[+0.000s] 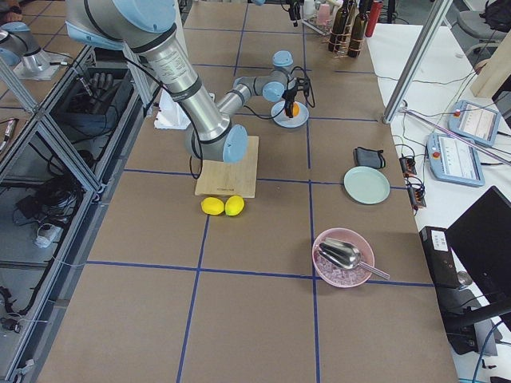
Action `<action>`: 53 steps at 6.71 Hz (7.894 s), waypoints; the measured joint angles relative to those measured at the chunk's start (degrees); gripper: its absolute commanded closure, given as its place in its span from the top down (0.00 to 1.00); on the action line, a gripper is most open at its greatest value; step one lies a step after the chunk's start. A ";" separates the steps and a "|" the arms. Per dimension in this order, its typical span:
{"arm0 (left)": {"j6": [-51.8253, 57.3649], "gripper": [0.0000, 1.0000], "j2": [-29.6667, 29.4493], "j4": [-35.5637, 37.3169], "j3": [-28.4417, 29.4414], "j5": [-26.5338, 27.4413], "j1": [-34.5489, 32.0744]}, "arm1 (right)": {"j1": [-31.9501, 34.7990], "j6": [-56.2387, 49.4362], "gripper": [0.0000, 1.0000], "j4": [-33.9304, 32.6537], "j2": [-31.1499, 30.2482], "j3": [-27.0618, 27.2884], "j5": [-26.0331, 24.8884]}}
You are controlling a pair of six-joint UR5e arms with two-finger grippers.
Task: Pick orange to plate
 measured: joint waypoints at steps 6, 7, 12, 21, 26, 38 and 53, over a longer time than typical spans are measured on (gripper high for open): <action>16.43 1.00 -0.58 11.11 1.90 -1.56 -6.94 | 8.76 -13.18 1.00 -23.97 -0.34 13.17 8.71; 24.42 1.00 -0.86 17.06 1.90 -2.74 -10.65 | 13.08 -20.10 1.00 -27.57 -6.33 21.12 11.40; 48.88 1.00 0.53 38.90 3.92 -13.10 -25.26 | 40.23 -60.32 1.00 -29.24 -30.66 30.44 29.47; 49.47 1.00 2.16 39.32 6.31 -15.43 -26.24 | 59.09 -90.35 1.00 -26.97 -40.13 8.67 35.11; 49.43 1.00 2.25 39.31 6.36 -15.31 -26.42 | 59.38 -79.61 1.00 -16.35 -44.34 7.86 35.46; 48.99 1.00 2.34 39.37 6.55 -15.40 -26.52 | 62.40 -78.96 1.00 -15.45 -44.16 8.74 40.10; 41.39 1.00 1.87 39.32 8.10 -15.48 -28.63 | 62.40 -78.96 1.00 -15.46 -44.14 8.60 39.76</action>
